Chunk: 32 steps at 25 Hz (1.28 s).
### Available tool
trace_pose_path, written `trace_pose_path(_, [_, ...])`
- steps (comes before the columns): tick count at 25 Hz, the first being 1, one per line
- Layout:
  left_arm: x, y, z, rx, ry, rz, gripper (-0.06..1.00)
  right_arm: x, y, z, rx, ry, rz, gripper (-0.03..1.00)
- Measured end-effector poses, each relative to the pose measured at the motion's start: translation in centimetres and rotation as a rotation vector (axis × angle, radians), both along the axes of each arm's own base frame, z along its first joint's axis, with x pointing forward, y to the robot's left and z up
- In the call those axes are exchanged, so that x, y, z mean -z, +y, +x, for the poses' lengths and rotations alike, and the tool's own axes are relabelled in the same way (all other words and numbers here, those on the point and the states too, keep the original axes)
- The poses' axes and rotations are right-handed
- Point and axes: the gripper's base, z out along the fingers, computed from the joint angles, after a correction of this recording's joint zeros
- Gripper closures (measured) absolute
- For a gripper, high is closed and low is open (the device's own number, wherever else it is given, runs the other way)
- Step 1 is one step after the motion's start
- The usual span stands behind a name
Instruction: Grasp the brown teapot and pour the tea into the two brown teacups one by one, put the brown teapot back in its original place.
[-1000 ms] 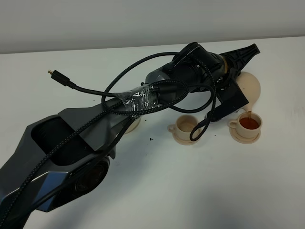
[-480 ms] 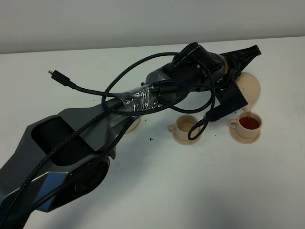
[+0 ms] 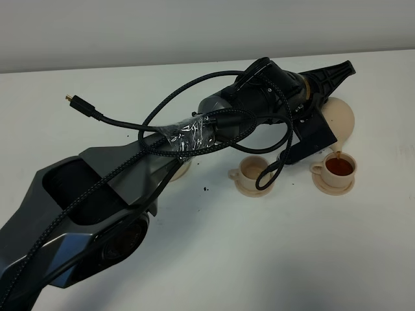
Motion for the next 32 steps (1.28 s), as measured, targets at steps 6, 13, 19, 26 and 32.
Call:
trace_pose_path(6, [0.0, 0.0, -0.01, 0.0, 0.001, -0.001, 0.8, 0.0, 0.0, 0.0, 0.0, 0.0, 0.0, 0.63])
trace_pose_path(13, [-0.69, 0.06, -0.06, -0.033, 0.015, -0.035, 0.8, 0.0, 0.0, 0.0, 0.0, 0.0, 0.0, 0.63])
trace_pose_path(19, [-0.6, 0.24, -0.17, -0.077, 0.056, -0.047, 0.8, 0.0, 0.0, 0.0, 0.0, 0.0, 0.0, 0.63])
trace_pose_path(26, [-0.28, 0.27, -0.54, -0.107, 0.13, -0.065, 0.8, 0.0, 0.0, 0.0, 0.0, 0.0, 0.0, 0.63])
trace_pose_path(32, [-0.08, 0.46, -0.67, -0.152, 0.172, -0.07, 0.8, 0.0, 0.0, 0.0, 0.0, 0.0, 0.0, 0.63])
